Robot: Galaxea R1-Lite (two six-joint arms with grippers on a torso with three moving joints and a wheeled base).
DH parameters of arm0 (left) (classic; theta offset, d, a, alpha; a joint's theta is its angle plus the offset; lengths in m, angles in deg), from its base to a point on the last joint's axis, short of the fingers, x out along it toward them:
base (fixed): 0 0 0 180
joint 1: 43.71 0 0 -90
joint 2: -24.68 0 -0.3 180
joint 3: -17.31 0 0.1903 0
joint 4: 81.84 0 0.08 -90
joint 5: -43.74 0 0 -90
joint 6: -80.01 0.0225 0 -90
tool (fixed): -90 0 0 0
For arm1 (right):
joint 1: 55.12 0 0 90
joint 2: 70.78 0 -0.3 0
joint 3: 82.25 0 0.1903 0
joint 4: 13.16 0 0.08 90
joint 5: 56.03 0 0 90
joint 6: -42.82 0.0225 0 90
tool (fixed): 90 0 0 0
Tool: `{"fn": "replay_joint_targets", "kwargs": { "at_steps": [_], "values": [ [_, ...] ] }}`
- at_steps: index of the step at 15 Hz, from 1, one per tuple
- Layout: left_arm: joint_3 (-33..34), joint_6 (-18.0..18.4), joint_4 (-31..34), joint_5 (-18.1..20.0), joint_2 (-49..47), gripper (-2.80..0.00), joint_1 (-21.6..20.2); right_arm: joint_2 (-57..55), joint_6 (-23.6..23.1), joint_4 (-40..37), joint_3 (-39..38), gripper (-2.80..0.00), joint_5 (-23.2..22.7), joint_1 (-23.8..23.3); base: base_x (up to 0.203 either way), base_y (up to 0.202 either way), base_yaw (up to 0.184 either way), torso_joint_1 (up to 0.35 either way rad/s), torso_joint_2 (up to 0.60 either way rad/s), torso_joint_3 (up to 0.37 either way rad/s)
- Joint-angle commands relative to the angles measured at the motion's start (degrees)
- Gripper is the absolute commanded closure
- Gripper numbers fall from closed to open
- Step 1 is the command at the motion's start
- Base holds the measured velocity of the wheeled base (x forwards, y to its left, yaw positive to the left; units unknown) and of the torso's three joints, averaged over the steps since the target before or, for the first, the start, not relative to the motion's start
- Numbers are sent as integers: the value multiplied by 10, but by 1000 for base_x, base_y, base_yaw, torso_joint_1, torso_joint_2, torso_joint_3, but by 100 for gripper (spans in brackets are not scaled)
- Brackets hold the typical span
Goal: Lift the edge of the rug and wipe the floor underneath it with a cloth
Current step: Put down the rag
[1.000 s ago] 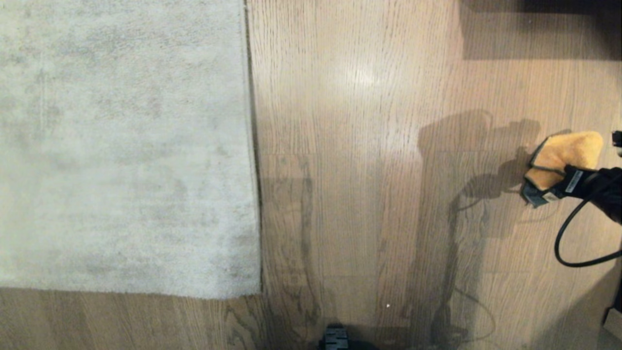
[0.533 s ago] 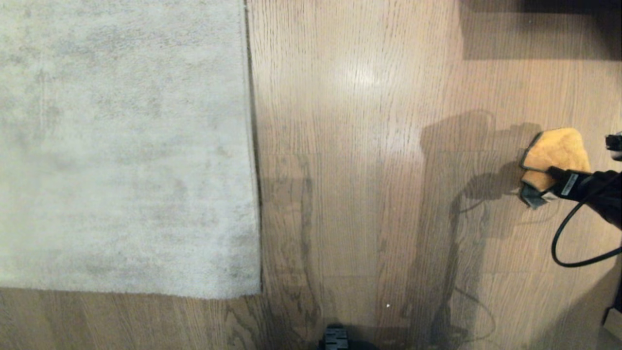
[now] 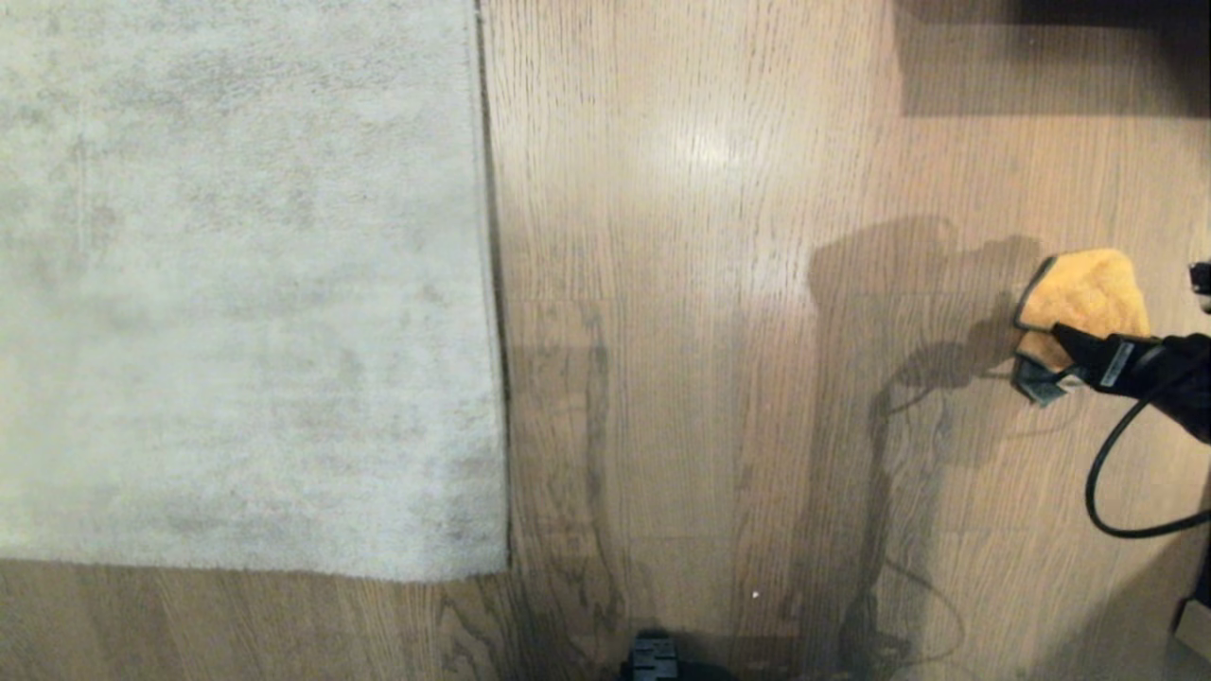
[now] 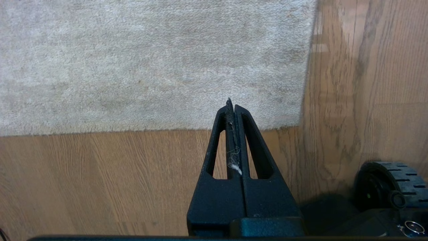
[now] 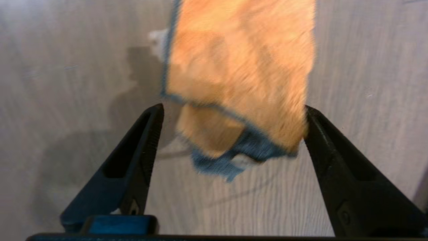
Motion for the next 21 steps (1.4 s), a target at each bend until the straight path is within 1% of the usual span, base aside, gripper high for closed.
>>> {"fn": "replay_joint_targets", "kwargs": {
  "at_steps": [1, 5, 8, 11, 15, 16, 21],
  "values": [
    [1, 0, 0, 0, 0, 0, 0, 44, -18, 4, -42, -280, -19, 0, 0, 0, 0, 0, 0, 0],
    [0, 0, 0, 0, 0, 0, 0, 121, -32, 1, -100, -280, -78, 1, 0, 0, 0, 0, 0, 0],
    [1, 0, 0, 0, 0, 0, 0, 180, -33, -18, -142, -280, -121, 7, 0, 0, 0, 0, 0, 0],
    [1, 0, 0, 0, 0, 0, 0, 233, -34, -38, -182, -280, -133, 22, 0, 0, 0, 0, 0, 0],
    [0, 0, 0, 0, 0, 0, 0, 293, -35, -89, -190, -280, -135, 25, 0, 0, 0, 0, 0, 0],
    [0, 0, 0, 0, 0, 0, 0, 300, -36, -91, -189, 0, -132, 25, 0, 0, 0, 0, 0, 0],
    [0, 0, 0, 0, 0, 0, 0, 348, -49, -95, -196, 0, -127, 23, 0, 0, 0, 0, 0, 0]
  ]
}}
